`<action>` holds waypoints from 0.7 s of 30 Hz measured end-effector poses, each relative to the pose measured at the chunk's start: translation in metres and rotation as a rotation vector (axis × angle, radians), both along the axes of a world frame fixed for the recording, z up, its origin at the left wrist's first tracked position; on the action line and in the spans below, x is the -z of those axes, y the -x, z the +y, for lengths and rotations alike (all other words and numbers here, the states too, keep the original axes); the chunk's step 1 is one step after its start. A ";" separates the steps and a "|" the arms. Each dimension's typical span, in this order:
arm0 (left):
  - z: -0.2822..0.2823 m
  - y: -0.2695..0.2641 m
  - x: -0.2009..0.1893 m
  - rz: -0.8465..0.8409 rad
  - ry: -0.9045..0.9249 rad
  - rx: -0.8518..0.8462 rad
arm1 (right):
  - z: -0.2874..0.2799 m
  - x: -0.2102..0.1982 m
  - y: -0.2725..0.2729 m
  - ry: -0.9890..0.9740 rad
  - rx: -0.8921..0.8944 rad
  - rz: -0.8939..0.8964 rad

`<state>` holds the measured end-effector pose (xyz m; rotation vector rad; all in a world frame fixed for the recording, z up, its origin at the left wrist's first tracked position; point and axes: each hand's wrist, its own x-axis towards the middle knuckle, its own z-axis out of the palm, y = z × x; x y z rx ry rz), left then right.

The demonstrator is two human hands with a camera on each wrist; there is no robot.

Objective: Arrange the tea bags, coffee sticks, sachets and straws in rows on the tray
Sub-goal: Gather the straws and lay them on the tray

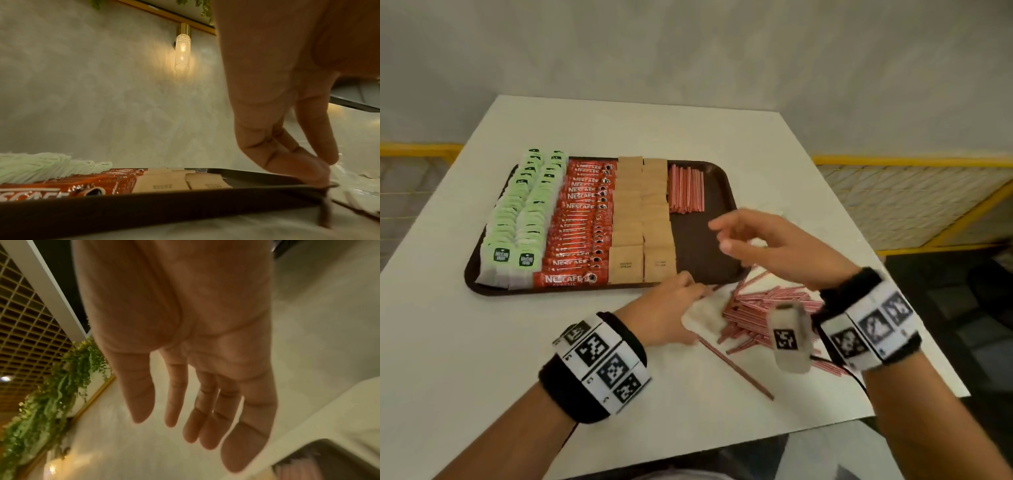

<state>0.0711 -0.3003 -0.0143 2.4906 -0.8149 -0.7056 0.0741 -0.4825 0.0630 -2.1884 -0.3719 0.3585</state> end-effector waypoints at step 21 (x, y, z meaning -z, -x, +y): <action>-0.040 0.016 0.018 -0.023 -0.173 0.057 | -0.053 0.085 0.077 0.639 0.052 0.214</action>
